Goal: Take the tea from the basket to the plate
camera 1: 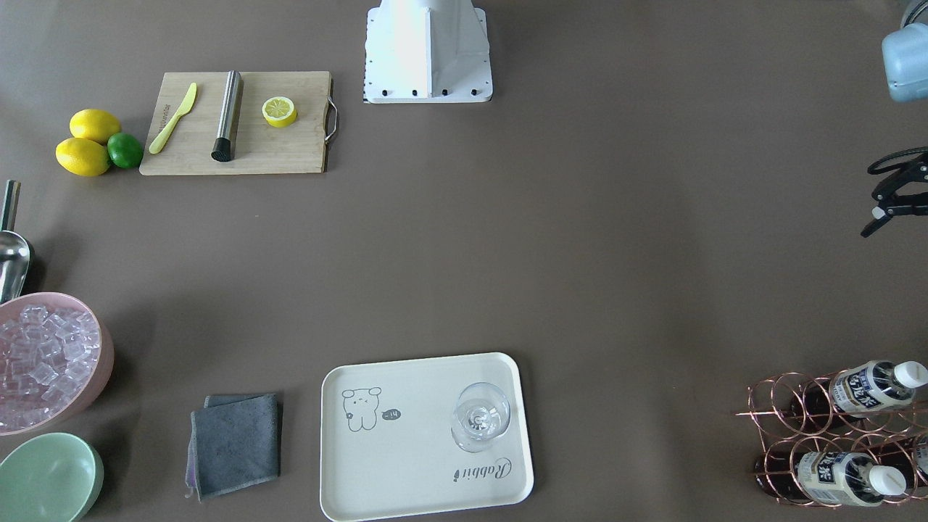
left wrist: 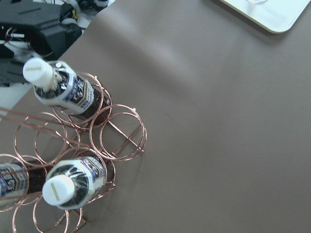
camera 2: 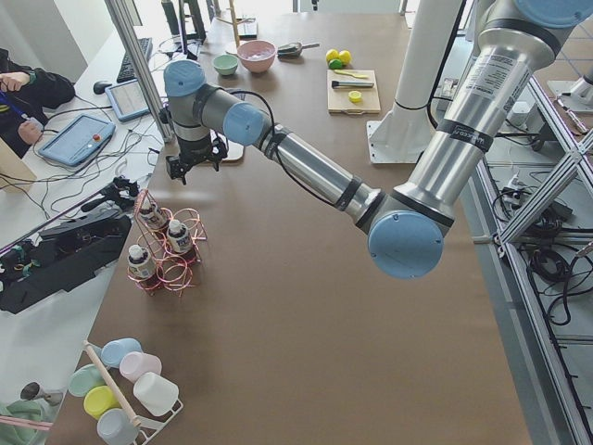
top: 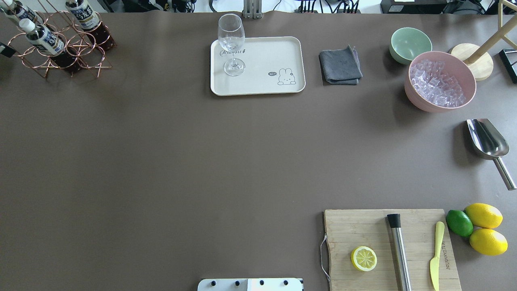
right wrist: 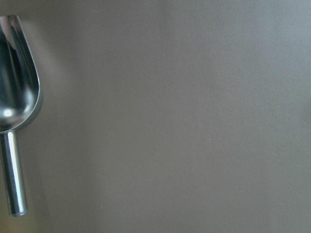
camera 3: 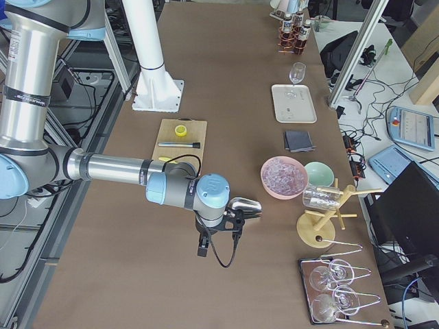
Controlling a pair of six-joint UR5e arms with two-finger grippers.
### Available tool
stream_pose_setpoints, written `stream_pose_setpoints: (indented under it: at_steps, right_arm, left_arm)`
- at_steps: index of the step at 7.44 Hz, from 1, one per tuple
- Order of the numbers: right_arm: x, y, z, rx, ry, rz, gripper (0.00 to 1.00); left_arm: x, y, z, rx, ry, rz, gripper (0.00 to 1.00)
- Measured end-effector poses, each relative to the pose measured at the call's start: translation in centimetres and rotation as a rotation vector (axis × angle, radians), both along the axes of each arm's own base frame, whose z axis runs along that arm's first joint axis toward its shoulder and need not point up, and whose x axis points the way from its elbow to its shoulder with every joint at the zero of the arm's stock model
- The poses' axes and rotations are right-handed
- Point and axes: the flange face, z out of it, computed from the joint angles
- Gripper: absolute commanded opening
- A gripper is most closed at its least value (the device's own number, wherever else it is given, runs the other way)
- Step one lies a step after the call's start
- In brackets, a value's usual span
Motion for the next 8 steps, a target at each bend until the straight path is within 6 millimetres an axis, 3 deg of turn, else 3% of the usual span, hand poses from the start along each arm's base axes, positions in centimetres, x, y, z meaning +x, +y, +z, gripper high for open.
stream_pose_setpoints:
  at_steps: [2,4,6,8]
  right_arm:
    - [2.2,1.5,0.5,-0.013,0.000,0.061,1.00]
    - [3.3,2.2,0.7,-0.019,0.002,0.094,1.00]
    - [3.6,2.2,0.8,-0.019,0.017,0.096,1.00]
    - [3.6,2.2,0.8,-0.018,0.021,0.095,1.00]
  left_arm:
    - [-4.1,-1.7,-0.8,0.105,-0.051,0.065,0.98]
    - [-7.7,-5.3,-0.6,0.162,-0.084,0.100,0.98]
    - [-8.7,-8.6,0.2,0.150,-0.092,0.123,0.98]
    - [-7.6,-11.3,0.1,0.143,-0.092,0.144,0.98]
